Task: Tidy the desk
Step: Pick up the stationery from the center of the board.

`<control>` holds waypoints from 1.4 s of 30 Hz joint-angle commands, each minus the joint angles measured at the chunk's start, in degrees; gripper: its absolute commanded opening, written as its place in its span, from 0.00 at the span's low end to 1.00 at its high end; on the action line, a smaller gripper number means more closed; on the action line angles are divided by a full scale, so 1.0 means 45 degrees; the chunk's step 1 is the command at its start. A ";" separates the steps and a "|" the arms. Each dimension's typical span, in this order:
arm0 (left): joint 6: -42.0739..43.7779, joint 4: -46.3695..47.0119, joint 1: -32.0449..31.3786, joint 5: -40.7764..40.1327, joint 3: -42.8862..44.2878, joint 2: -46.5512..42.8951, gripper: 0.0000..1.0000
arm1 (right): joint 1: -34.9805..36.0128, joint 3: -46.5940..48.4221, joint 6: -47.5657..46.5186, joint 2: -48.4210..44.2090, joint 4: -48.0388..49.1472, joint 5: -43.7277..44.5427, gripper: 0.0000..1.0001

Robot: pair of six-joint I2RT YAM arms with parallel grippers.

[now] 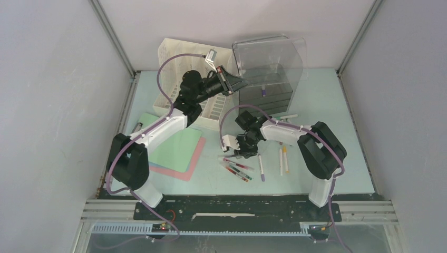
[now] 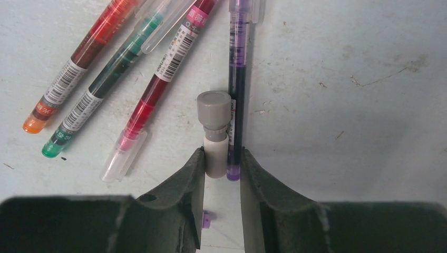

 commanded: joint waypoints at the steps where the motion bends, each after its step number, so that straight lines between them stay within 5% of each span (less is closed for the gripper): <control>1: 0.0348 0.1331 0.0067 0.0424 -0.0091 -0.0728 0.00 | 0.0142 0.0332 -0.0181 0.0202 -0.0237 0.0412 0.28; 11: 0.0348 0.1332 0.0065 0.0445 -0.0079 -0.0748 0.00 | 0.0140 0.0775 -0.0258 0.0161 -0.0814 0.0827 0.09; 42: 0.0387 0.1331 0.0065 0.0427 -0.0094 -0.0690 0.00 | -0.0767 0.0779 -0.0353 -0.1929 -0.0710 0.0500 0.02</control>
